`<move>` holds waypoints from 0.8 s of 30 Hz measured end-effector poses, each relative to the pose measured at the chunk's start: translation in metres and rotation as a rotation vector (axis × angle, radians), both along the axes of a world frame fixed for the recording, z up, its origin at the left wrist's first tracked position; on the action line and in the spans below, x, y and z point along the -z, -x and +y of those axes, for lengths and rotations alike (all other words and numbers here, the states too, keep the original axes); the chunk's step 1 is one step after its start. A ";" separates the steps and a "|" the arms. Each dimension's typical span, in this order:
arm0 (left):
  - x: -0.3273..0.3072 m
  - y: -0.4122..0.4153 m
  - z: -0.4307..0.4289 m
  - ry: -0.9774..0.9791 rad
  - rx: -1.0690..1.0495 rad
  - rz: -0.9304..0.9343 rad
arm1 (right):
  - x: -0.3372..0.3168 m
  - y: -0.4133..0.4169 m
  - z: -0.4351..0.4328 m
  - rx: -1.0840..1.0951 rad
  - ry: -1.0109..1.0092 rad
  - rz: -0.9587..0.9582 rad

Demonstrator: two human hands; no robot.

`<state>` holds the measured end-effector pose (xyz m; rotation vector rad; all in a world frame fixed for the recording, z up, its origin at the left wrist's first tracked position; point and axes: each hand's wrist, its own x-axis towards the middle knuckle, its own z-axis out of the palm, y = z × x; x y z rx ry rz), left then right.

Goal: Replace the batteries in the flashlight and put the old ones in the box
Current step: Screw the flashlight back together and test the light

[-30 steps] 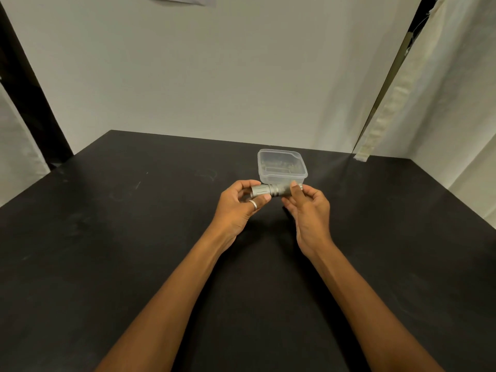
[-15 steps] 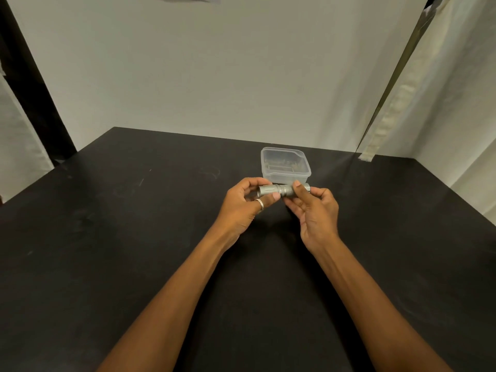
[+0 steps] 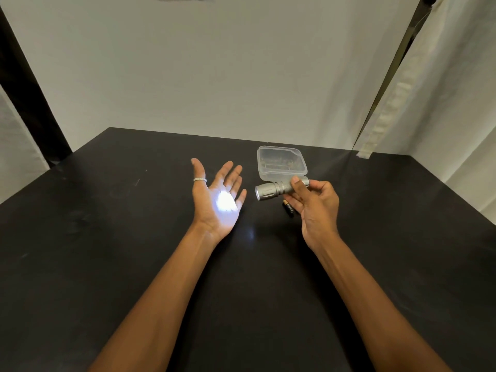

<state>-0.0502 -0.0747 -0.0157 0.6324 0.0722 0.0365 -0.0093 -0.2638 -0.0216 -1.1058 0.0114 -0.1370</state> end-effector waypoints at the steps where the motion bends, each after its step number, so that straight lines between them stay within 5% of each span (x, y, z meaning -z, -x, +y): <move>1: 0.000 0.000 0.000 -0.004 -0.004 -0.002 | 0.000 0.000 0.000 0.001 0.010 -0.002; 16: 0.007 -0.004 0.000 -0.088 0.029 -0.058 | -0.001 -0.001 -0.001 0.026 -0.017 0.003; 24: 0.010 -0.003 -0.018 -0.506 0.032 0.047 | 0.001 0.004 0.005 -0.031 -0.014 -0.055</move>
